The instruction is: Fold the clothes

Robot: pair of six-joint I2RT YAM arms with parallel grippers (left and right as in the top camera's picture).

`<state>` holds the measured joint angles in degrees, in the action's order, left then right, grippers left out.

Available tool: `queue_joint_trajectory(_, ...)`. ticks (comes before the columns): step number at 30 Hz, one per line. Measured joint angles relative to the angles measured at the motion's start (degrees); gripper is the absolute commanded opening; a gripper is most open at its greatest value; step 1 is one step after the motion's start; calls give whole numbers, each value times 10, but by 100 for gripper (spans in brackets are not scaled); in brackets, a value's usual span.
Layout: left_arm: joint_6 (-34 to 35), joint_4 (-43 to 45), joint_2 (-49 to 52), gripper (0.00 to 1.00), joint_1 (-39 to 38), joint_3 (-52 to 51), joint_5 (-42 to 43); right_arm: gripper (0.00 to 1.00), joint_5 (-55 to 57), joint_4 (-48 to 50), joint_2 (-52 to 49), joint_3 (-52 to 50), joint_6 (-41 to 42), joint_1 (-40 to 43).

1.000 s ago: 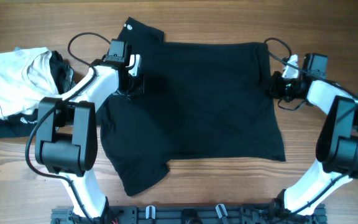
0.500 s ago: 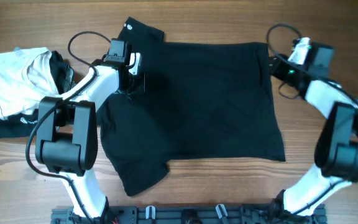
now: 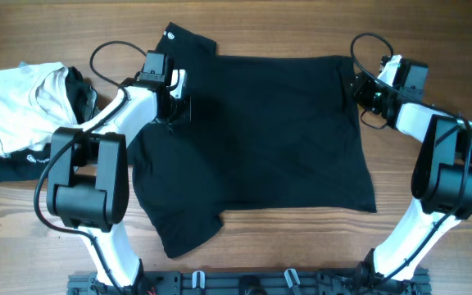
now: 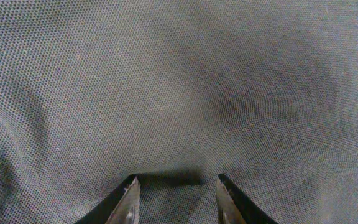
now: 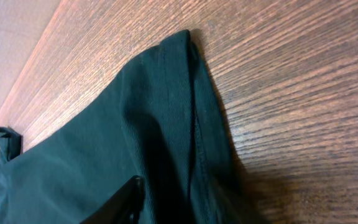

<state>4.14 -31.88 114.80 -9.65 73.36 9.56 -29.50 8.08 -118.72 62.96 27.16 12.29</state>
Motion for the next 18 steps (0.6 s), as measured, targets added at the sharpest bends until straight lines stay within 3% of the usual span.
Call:
queue_joint_trajectory(3,0,0,0,41,0,0,0,31,0,8,-5,1,1,-2)
queue_joint_trajectory(9,0,0,0,41,0,0,0,30,0,28,-15,4,8,-17)
queue_joint_trajectory(11,0,0,0,41,0,0,0,22,-1,33,-17,4,11,-16)
queue_joint_trajectory(12,0,0,0,41,0,0,0,23,-1,34,-19,5,14,-15)
queue_joint_trajectory(14,0,0,0,41,0,0,0,38,-3,40,-22,6,20,-11)
queue_joint_trajectory(18,0,0,0,41,0,0,0,29,7,78,-24,7,57,-9)
